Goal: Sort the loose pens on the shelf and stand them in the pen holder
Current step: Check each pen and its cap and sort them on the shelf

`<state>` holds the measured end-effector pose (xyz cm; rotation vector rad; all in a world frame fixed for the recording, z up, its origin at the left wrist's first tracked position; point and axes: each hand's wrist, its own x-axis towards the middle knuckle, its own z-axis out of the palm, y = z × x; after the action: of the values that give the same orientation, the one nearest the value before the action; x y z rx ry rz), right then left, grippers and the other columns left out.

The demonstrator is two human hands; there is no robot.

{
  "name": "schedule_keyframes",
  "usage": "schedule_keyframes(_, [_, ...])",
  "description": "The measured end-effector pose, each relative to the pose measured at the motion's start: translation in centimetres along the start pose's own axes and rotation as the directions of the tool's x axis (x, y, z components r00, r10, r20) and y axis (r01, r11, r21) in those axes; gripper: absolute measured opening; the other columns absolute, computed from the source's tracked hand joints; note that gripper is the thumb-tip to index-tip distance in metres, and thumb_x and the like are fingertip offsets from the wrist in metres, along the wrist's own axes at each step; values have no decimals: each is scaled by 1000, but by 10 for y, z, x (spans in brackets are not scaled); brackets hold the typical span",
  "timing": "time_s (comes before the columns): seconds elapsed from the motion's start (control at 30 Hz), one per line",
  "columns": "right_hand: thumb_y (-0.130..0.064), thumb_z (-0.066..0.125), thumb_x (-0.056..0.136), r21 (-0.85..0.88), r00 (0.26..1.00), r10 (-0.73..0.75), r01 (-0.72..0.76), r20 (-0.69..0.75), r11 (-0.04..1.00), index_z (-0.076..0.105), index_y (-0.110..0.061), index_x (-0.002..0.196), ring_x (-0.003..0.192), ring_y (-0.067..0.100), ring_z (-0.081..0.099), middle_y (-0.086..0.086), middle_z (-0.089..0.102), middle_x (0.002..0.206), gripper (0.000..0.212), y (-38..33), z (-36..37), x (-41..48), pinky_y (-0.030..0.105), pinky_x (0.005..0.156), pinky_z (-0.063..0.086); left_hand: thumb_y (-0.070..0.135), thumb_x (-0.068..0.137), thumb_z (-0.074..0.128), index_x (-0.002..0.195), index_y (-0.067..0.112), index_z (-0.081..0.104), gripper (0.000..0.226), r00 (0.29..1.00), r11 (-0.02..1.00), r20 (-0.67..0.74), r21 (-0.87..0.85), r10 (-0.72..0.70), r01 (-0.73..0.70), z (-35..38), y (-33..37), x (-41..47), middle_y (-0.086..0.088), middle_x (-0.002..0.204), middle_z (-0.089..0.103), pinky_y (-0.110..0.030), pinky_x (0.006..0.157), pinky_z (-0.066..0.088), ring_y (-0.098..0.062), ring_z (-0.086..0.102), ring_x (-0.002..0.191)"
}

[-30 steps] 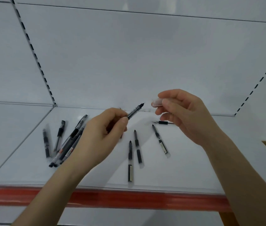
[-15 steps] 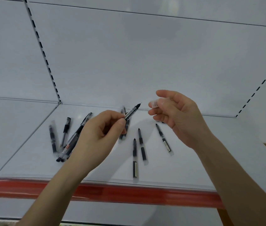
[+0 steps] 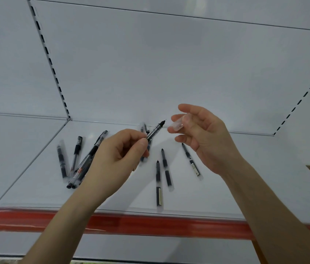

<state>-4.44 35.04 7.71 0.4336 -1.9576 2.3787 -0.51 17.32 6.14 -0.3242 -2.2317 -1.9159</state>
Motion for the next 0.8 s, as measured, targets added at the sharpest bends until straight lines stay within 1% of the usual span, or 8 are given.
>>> schedule_keyframes(0.1, [-5,52,89,-9,999,30,-30,-12,1000,55,-15,103,70,8,66,-3,71,72,18,2,-1,1,17,59,50,7,89,52,79,17,62,17,1000,1000,-10,-6,-7,7,0,0,1,5,59,64,-10,43,35,-2,44,44])
schedule_keyframes(0.23, [-18,59,76,57,998,61,-62,11,996,59,-11,92,73,16,71,1,71,69,18,2,0,0,22,65,56,7,89,52,80,16,62,16,1000,1000,-16,-16,-20,19,-1,1,1,6,58,63,-10,43,34,-2,44,43])
schedule_keyframes(0.3, [-16,56,81,56,998,51,-53,34,997,61,-13,94,77,20,72,2,69,70,15,2,0,-1,23,67,56,7,89,51,81,15,62,16,1000,1000,-13,-13,-19,19,-1,2,0,7,58,63,-10,43,35,-3,44,44])
schedule_keyframes(0.4, [-5,50,90,-100,997,-35,42,76,994,62,-22,100,77,10,68,-5,63,76,23,1,1,-4,19,66,52,7,89,52,80,16,62,16,1000,1000,-17,-7,-13,12,-2,3,0,7,58,63,-10,43,35,-3,44,44])
schedule_keyframes(0.53, [-13,63,78,-228,991,-110,124,75,966,62,-26,93,72,-1,60,-16,68,75,19,-3,1,-7,14,61,46,5,89,51,78,14,61,17,1000,1000,-17,6,10,-10,-4,6,-3,9,55,61,-10,42,35,-4,42,42])
schedule_keyframes(0.63, [-22,65,67,-180,993,-105,113,52,977,65,-24,78,65,1,59,-10,71,74,12,-5,-2,-5,15,58,47,6,89,51,78,13,61,16,1000,1000,-7,24,17,-17,-6,6,-5,10,53,60,-9,42,34,-4,42,42])
schedule_keyframes(0.7, [-19,70,73,-184,992,-103,116,77,976,70,-28,75,63,4,58,-7,69,74,10,-6,-3,-4,17,59,48,7,89,51,78,14,61,16,1000,999,9,37,11,-11,-6,6,-6,13,49,58,-8,42,32,-3,42,41])
schedule_keyframes(0.8, [-20,59,79,-262,989,-95,121,112,957,72,-35,77,62,7,56,-4,65,73,20,-9,-6,-1,19,63,48,8,89,52,78,14,61,16,999,999,32,47,1,-3,-5,5,-7,14,47,56,-6,42,31,-2,44,42])
